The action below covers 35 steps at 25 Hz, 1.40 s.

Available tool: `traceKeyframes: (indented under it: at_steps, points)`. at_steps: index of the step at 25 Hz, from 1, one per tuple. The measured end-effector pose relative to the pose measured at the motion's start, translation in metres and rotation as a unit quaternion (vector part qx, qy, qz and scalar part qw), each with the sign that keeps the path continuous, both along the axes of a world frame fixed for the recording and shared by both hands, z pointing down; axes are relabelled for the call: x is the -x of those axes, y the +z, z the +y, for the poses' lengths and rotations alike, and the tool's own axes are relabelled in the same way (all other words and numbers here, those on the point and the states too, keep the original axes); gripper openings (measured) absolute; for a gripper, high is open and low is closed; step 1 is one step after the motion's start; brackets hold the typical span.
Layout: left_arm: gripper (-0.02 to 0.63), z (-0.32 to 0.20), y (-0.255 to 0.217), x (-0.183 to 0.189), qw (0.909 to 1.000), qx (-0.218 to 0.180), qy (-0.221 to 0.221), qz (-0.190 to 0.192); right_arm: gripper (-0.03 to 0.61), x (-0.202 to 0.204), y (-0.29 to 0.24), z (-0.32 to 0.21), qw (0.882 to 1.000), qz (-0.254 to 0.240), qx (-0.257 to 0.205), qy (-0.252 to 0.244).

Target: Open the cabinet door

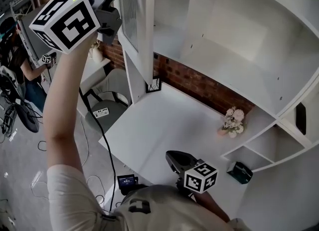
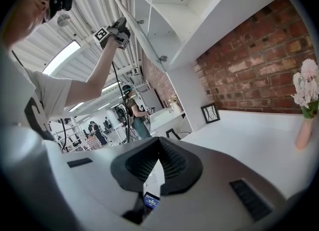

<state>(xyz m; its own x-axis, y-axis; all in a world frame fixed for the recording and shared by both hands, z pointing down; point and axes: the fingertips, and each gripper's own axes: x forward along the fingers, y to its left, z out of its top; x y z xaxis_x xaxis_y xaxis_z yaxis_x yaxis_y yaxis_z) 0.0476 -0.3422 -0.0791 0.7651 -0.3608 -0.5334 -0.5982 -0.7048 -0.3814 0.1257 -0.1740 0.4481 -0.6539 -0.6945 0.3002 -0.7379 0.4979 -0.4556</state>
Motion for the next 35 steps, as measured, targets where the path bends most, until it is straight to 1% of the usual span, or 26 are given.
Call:
traceKeyframes:
  at_steps: [4,9,19,23,27,32,33,35]
  points:
    - [0.084,0.002,0.001,0.01,1.0,0.003,0.003,0.002,0.021,0.007,-0.001,0.001,1.0,0.008,-0.005,-0.008]
    - [0.086,0.005,0.003,0.021,0.9999,0.011,0.008,0.005,0.021,0.01,-0.001,-0.001,1.0,0.002,-0.003,-0.003]
    - [0.087,0.015,0.003,0.067,0.9992,0.02,0.012,0.032,0.021,0.033,0.002,0.001,1.0,0.007,0.001,-0.024]
    - [0.089,0.016,0.005,0.087,0.9993,0.016,-0.012,0.031,0.021,0.048,0.002,0.003,0.999,0.014,-0.001,-0.041]
    - [0.083,0.015,0.003,0.115,0.9986,0.015,-0.026,0.044,0.021,0.06,0.002,0.005,0.999,0.015,0.003,-0.048]
    - [0.08,0.013,0.003,0.141,0.9965,0.039,-0.032,0.067,0.021,0.071,0.006,0.006,0.998,0.01,0.013,-0.057]
    - [0.078,0.012,0.003,0.146,0.9962,0.04,-0.037,0.068,0.021,0.075,0.007,0.005,0.998,0.01,0.014,-0.061]
    - [0.074,0.011,0.001,0.155,0.996,0.03,-0.06,0.059,0.021,0.085,0.008,0.005,0.997,0.014,0.016,-0.068]
